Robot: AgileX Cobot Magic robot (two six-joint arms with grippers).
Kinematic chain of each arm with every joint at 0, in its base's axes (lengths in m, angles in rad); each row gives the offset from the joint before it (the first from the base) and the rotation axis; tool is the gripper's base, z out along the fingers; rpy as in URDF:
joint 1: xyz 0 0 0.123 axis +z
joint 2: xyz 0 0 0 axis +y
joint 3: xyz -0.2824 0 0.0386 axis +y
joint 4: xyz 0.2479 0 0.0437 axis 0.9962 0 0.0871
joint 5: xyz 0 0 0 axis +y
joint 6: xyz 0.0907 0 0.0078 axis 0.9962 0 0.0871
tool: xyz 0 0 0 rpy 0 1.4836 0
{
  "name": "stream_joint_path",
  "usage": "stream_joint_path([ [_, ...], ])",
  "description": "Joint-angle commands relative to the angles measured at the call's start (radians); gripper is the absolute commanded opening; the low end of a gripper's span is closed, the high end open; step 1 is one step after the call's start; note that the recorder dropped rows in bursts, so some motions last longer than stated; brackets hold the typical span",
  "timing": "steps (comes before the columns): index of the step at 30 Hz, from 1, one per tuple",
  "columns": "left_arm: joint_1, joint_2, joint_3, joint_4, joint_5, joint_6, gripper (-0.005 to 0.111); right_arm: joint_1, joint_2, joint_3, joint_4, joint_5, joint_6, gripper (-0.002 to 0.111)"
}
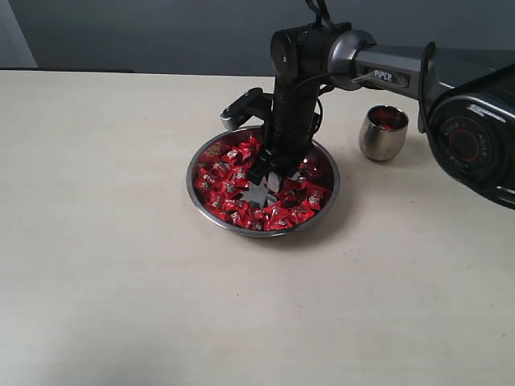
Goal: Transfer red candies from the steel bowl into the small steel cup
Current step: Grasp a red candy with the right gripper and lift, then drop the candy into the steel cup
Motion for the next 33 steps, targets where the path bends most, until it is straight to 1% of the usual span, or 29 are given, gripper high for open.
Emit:
stream_joint_path([
  [1, 0.0, -0.004, -0.001, 0.001, -0.007, -0.005, 0.0, -0.003, -0.004, -0.002, -0.02, 0.005, 0.003, 0.032],
  [2, 0.0, -0.004, -0.001, 0.001, -0.007, -0.005, 0.0, -0.003, -0.004, -0.002, -0.02, 0.002, 0.003, 0.023],
  [5, 0.0, -0.004, -0.001, 0.001, -0.007, -0.005, 0.0, -0.003, -0.004, -0.002, -0.02, -0.004, 0.003, 0.006],
  [7, 0.0, -0.004, -0.001, 0.001, -0.007, -0.005, 0.0, -0.003, -0.004, -0.002, -0.019, -0.004, 0.003, -0.001],
  [12, 0.0, -0.004, -0.001, 0.001, -0.007, -0.005, 0.0, -0.003, -0.029, -0.002, -0.016, 0.0, 0.003, -0.001],
  [15, 0.0, -0.004, -0.001, 0.001, -0.007, -0.005, 0.0, -0.003, -0.076, -0.002, 0.015, -0.033, 0.003, -0.001],
  [21, 0.0, -0.004, -0.001, 0.001, -0.007, -0.005, 0.0, -0.026, -0.189, -0.002, 0.009, -0.08, -0.001, -0.001],
  [25, 0.0, -0.004, -0.001, 0.001, -0.007, -0.005, 0.0, -0.083, -0.234, -0.002, -0.002, -0.082, 0.001, -0.001],
  [33, 0.0, -0.004, -0.001, 0.001, -0.007, -0.005, 0.0, -0.266, -0.25, -0.002, 0.015, -0.072, 0.056, -0.001],
])
